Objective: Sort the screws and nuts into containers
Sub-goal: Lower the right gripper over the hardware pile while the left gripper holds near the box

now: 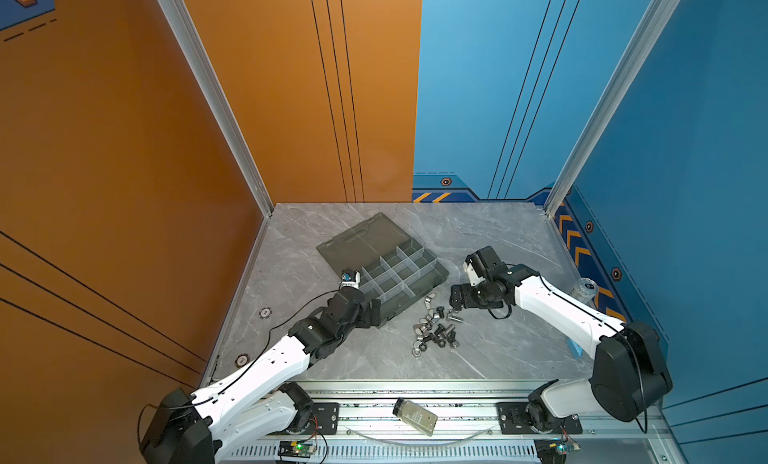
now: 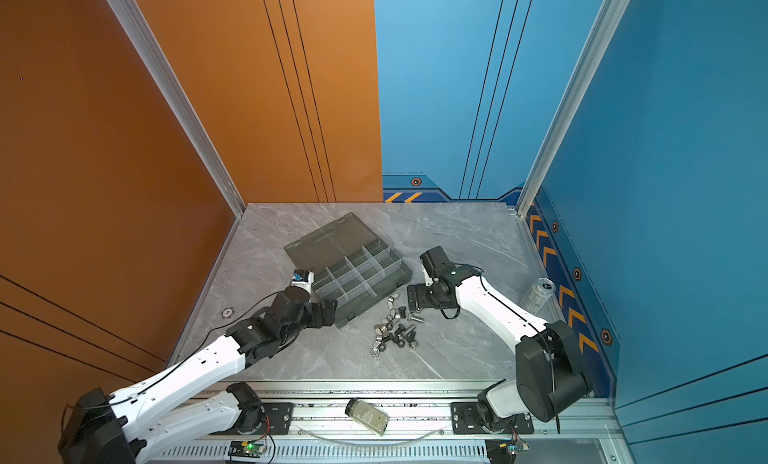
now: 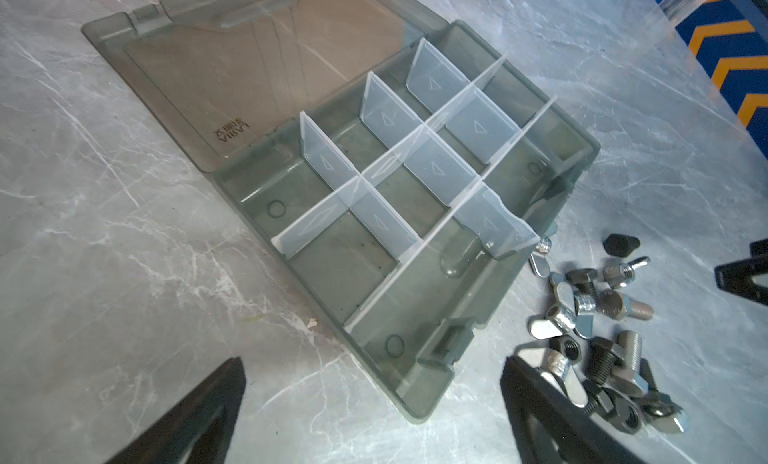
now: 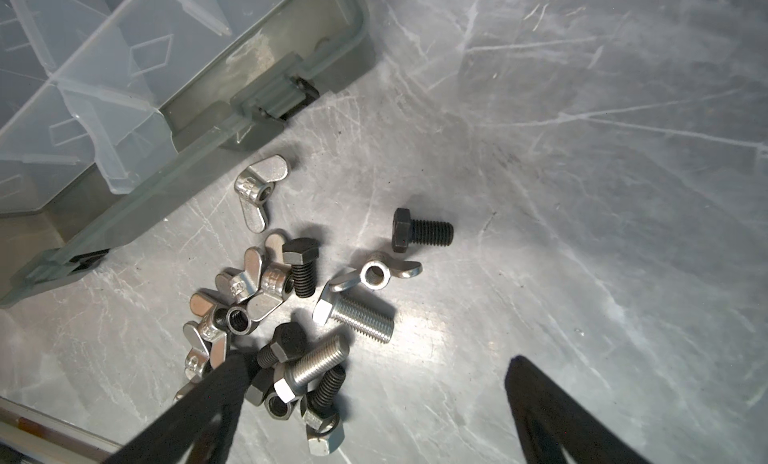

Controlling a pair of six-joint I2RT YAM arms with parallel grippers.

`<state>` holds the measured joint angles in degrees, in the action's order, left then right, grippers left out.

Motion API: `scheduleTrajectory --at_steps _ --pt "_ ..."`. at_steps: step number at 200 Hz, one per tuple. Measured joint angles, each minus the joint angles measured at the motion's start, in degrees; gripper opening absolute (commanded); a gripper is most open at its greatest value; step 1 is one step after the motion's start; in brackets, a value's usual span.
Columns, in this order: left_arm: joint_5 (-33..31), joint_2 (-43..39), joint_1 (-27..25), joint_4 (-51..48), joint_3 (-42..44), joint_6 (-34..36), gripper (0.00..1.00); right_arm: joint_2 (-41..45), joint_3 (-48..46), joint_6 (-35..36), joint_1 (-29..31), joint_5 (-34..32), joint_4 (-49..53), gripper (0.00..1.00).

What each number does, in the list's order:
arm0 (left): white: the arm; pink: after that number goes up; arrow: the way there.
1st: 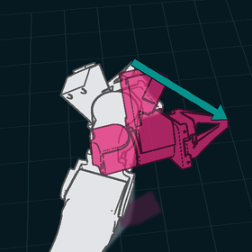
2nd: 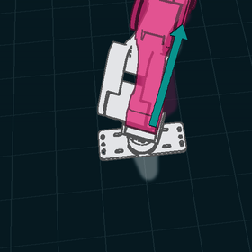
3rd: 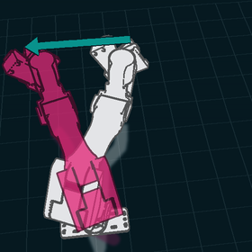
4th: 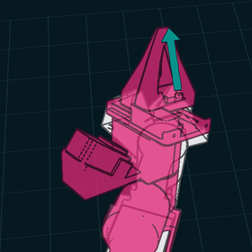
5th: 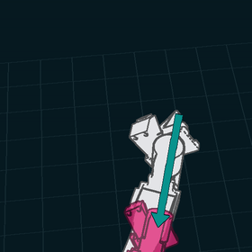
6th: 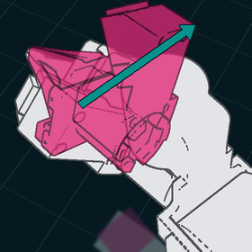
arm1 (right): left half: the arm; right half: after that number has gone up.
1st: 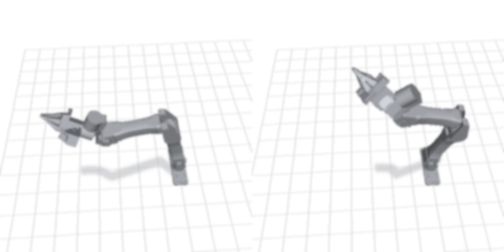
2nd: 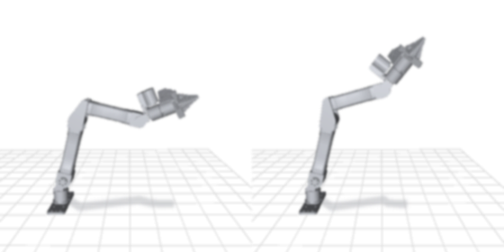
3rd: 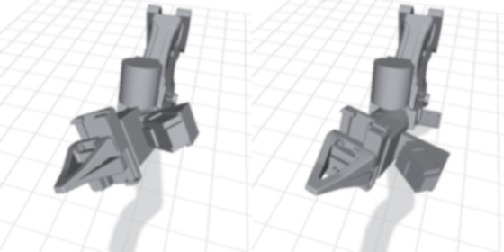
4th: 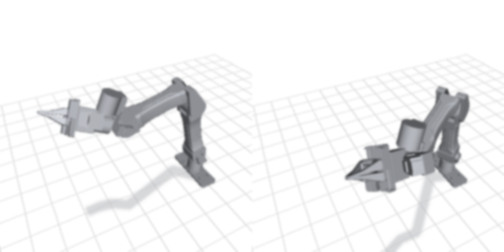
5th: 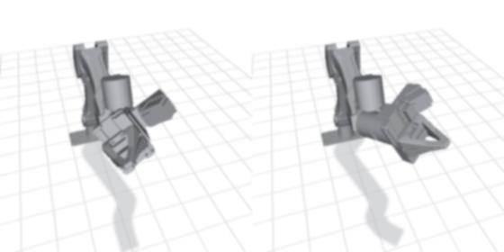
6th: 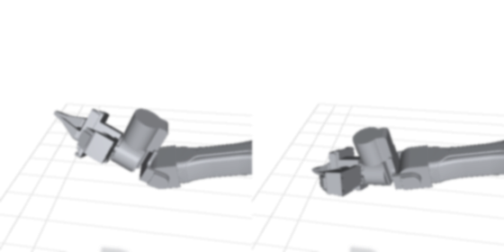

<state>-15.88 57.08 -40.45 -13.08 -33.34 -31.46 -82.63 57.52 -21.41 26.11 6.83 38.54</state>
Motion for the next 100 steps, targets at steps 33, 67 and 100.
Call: scheduleTrajectory --at_steps 33,67,100 --pt "0.0 1.3 -1.9 -0.5 -0.5 -1.0 0.98 -0.9 -0.7 -3.0 0.0 0.1 -0.3 0.92" --pt "-0.2 1.8 -2.6 -0.8 -0.9 -1.2 0.98 -2.6 -1.2 -7.1 0.0 0.0 -1.2 0.87" --pt "-0.5 1.7 -2.8 -1.6 -0.9 -1.2 0.98 -3.3 -1.6 -13.1 0.1 -1.0 -3.0 0.85"
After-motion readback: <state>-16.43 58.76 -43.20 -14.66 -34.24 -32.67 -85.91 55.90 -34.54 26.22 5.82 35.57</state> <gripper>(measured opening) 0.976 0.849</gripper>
